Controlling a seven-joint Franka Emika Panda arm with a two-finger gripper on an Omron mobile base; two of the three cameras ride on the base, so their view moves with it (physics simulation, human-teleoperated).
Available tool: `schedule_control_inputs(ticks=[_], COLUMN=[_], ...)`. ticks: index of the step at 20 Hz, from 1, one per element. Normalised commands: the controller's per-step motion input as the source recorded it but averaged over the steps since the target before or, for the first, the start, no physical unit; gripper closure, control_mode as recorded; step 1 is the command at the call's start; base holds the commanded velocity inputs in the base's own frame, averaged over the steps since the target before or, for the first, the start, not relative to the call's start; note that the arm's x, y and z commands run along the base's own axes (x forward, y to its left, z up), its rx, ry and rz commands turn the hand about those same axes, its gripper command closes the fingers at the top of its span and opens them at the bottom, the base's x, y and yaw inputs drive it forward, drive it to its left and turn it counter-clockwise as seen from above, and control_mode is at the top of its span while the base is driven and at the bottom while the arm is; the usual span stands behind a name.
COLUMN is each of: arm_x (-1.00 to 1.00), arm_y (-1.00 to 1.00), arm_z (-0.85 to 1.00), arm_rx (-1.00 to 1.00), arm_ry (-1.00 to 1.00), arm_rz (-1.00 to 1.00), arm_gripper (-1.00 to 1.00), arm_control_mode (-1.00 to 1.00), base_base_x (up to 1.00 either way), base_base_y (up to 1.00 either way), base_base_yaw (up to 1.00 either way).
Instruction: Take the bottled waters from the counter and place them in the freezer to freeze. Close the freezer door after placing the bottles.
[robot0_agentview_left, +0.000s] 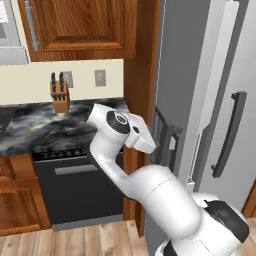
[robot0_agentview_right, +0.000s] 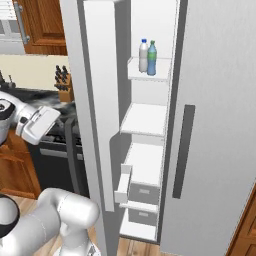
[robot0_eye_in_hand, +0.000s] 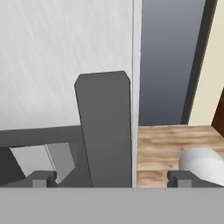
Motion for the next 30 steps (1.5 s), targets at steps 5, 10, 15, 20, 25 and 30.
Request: schedule_control_inputs(ticks=[5,10,15,20,25,30], arm_x=[-0.01,-0.08,-0.03,-0.03,-0.02,0.0], arm_y=[-0.39,-0.49,-0.48,-0.53,-0.6,-0.55], arm_z=[-0.01,0.0,0.0,0.0,0.0,0.02], arm_rx=[0.0,0.0,0.0,0.0,0.1,0.2], arm_ry=[0.0,0.0,0.01,0.02,0.07,0.01], arm_rz=[0.0,0.0,0.0,0.0,0.0,0.04], arm_gripper=[-1.0,-1.0,-1.0,-1.0,-1.0,-1.0], arm_control_mode=[-1.0,-1.0,-1.0,-1.0,-1.0,-1.0], base_base_x=[0.0,0.0,0.0,0.0,0.0,0.0], base_base_y=[0.0,0.0,0.0,0.0,0.0,0.0], base_base_yaw=[0.0,0.0,0.0,0.0,0.0,0.0])
